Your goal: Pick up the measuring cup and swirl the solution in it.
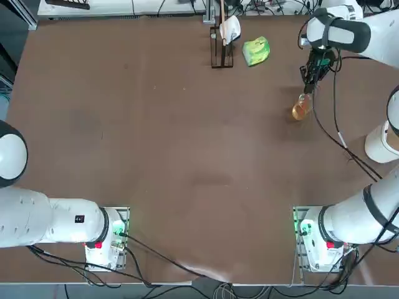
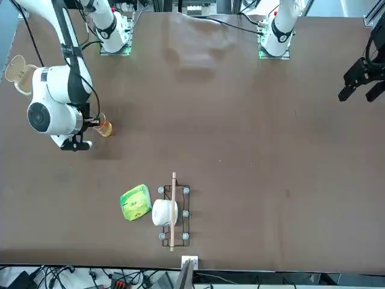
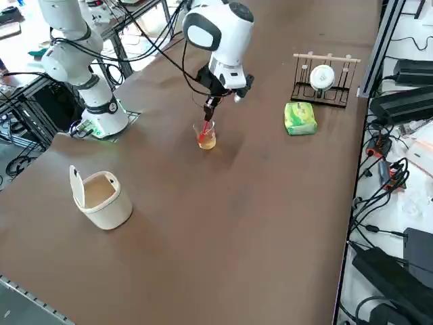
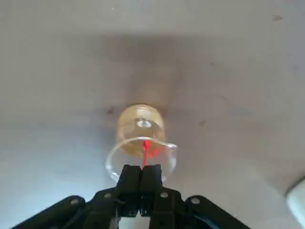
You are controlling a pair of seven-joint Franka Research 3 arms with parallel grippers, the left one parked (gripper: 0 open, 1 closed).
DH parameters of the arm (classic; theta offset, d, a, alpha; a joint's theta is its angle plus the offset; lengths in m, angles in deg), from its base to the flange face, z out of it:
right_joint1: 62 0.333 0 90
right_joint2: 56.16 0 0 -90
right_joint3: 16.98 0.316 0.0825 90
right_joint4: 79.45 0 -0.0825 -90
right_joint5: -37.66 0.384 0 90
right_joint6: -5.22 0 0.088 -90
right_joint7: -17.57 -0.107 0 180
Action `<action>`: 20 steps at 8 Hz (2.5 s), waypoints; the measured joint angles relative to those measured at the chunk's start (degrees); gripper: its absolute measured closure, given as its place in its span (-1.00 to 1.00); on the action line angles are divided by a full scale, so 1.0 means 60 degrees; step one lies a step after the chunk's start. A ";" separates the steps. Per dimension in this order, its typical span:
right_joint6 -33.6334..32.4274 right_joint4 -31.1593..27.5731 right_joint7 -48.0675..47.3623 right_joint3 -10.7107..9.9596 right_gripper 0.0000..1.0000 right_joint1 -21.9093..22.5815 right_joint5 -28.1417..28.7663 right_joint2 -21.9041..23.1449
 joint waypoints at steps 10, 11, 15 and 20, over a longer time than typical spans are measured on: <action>0.1072 -0.0368 -0.1349 0.0161 0.96 0.0091 0.0257 0.0138; 0.1076 -0.0493 -0.1359 0.0161 0.96 0.0091 0.0474 0.0259; 0.1062 -0.1019 -0.1144 0.0149 0.96 0.0090 0.0569 0.0520; 0.1120 -0.1070 -0.0865 0.0093 0.96 0.0072 -0.0693 0.0511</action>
